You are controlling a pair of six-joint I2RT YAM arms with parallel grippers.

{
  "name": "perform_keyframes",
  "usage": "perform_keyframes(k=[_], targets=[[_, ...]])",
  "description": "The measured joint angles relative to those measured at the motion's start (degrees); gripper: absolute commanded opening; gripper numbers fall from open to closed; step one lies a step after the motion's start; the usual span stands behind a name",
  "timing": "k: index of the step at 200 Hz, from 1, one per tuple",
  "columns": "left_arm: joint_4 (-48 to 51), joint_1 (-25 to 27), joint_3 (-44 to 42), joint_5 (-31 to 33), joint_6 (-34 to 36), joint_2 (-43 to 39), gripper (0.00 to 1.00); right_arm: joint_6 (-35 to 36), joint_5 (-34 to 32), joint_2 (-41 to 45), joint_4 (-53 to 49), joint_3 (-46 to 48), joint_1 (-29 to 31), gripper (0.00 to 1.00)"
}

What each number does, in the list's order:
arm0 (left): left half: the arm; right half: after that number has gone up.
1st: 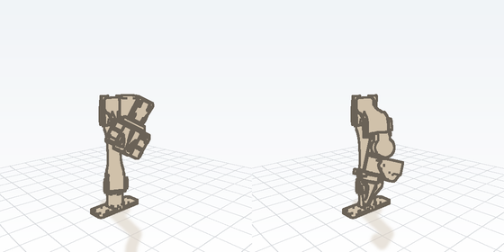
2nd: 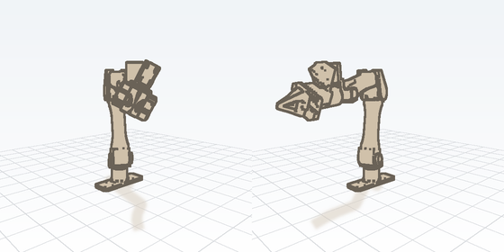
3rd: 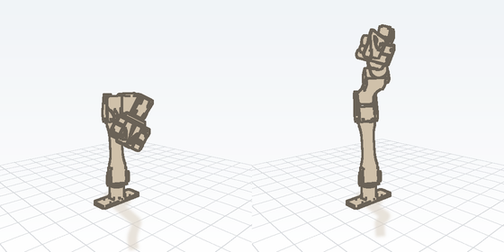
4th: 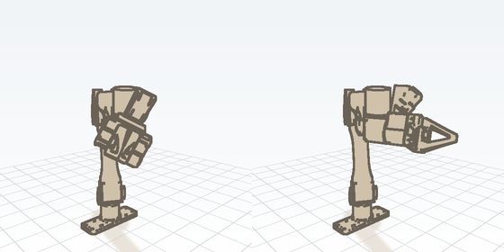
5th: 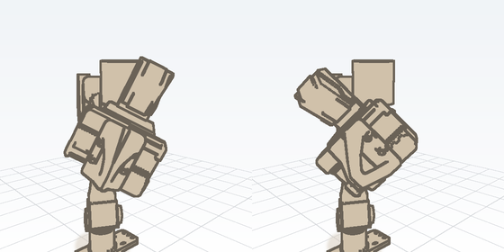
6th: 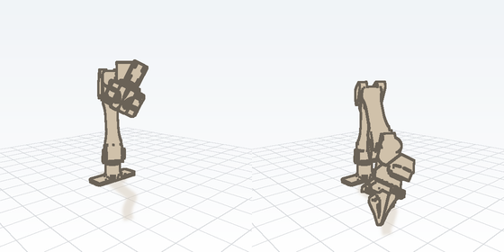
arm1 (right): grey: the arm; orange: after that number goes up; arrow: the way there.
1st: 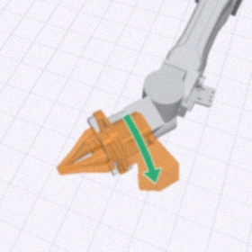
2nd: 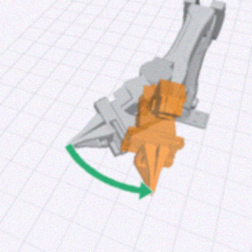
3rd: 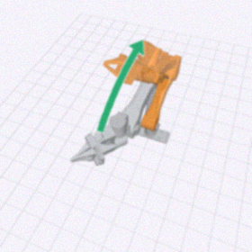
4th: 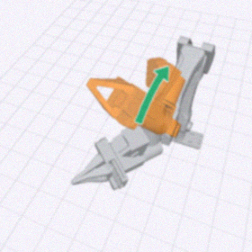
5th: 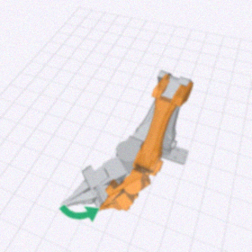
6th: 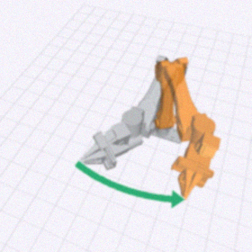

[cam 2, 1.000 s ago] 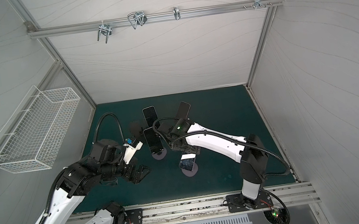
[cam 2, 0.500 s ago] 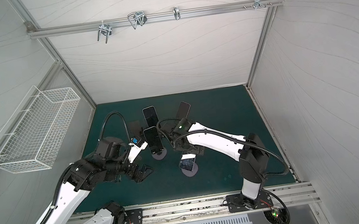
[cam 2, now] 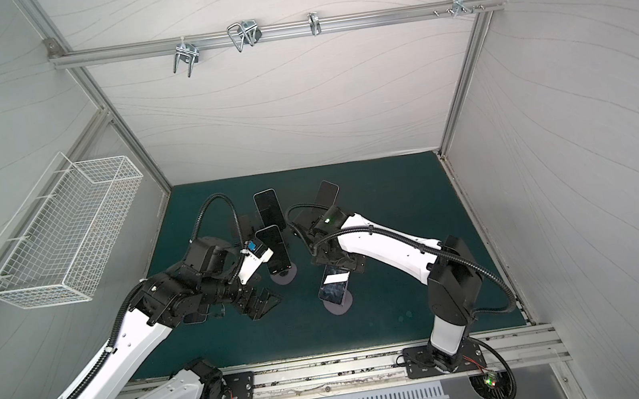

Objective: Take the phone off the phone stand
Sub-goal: 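Lower the right gripper and close it on the purple-framed phone's top edge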

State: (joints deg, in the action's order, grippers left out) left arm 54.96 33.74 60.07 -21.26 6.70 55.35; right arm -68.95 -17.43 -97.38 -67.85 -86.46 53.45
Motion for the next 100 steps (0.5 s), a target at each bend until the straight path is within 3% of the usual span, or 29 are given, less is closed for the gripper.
perform_keyframes(k=[100], targets=[[-1.8,3.0,3.7,0.0,-0.8,4.5,0.99,2.9,2.3,0.4,4.7,1.1,-1.3,0.88]])
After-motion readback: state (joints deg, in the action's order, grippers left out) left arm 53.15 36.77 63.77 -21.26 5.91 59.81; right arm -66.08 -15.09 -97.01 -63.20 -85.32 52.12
